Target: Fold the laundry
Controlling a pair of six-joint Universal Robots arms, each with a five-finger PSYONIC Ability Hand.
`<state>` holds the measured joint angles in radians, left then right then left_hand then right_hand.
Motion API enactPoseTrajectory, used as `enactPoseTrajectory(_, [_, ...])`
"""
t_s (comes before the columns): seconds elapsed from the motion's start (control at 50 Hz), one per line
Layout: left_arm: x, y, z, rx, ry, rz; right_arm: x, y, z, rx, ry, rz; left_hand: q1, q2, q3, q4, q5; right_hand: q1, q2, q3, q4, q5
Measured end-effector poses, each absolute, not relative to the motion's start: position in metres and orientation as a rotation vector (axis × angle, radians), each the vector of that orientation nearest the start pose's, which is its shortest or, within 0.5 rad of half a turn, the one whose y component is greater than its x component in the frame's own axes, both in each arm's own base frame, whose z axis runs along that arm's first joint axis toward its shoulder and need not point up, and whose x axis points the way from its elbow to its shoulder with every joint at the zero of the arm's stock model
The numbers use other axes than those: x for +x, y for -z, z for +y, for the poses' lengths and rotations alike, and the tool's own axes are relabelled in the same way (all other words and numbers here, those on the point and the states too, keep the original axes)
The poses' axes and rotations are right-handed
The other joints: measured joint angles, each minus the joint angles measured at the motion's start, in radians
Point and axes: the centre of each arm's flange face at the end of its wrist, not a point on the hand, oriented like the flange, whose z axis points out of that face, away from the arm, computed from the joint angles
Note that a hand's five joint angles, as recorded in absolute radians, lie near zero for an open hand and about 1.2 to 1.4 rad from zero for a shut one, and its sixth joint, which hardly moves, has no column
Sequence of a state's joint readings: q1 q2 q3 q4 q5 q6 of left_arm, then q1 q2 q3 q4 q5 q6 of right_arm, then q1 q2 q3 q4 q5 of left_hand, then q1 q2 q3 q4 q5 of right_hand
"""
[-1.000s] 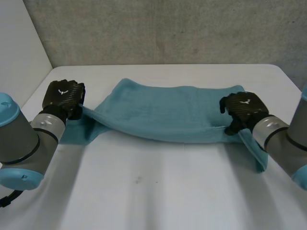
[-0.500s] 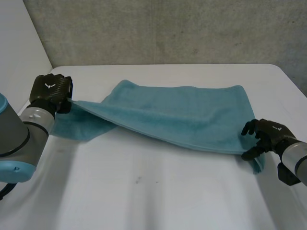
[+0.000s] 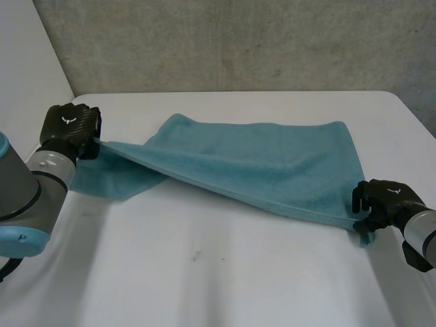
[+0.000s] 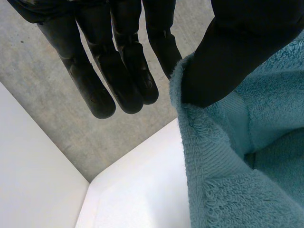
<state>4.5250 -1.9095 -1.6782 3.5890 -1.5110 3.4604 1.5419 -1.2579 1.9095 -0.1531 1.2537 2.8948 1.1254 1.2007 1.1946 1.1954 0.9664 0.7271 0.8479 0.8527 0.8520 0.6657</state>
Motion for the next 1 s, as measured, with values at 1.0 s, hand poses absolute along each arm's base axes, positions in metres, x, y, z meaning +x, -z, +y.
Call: enactPoseTrajectory(1.0, [-0.183,-0.286,-0.264,0.664,2.047,2.202,0.144,-0.308,-0.267,-1.028,1.903,2.379,0.0,0.0,0.0,0.0,0.0,0.245,0.328,0.326,0.339,0.314])
